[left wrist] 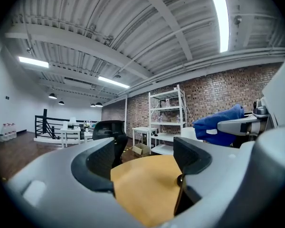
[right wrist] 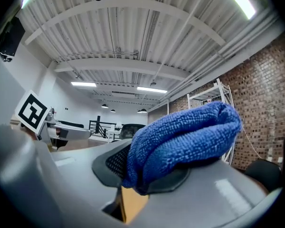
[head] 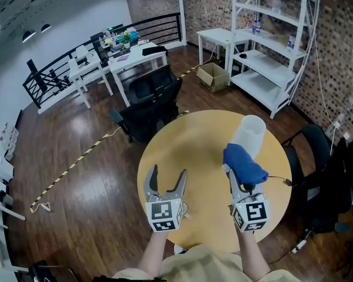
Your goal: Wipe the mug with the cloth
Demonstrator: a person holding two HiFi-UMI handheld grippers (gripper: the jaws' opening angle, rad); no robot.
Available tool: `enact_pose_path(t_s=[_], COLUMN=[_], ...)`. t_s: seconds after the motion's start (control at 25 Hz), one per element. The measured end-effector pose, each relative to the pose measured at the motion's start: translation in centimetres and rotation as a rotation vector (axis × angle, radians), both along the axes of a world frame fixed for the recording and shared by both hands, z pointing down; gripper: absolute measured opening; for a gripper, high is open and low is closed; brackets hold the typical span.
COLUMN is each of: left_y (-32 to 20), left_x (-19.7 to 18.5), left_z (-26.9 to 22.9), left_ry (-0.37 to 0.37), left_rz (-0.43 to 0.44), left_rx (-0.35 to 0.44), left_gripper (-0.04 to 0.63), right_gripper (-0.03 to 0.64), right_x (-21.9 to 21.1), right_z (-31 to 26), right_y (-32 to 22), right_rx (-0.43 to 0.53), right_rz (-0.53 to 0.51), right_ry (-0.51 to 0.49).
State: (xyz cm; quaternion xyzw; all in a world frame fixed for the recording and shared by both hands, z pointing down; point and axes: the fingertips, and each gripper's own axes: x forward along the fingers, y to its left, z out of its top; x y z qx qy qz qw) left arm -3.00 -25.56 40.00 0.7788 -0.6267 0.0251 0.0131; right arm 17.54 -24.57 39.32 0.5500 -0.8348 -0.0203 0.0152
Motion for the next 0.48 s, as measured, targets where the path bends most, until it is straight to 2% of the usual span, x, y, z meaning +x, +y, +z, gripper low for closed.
enact_pose_path(t_s=[0.48], left_y=[0.5], left_x=[-0.8], left_z=[-1.9], left_ry=[0.044], left_rz=[-0.03], left_rx=[0.038], left_gripper=[0.38], right_gripper=[0.084], right_x=[0.3], right_z=[-1.1], right_y=[0.0], right_rx=[0.014], right_rz=[0.006], right_ry=[-0.007])
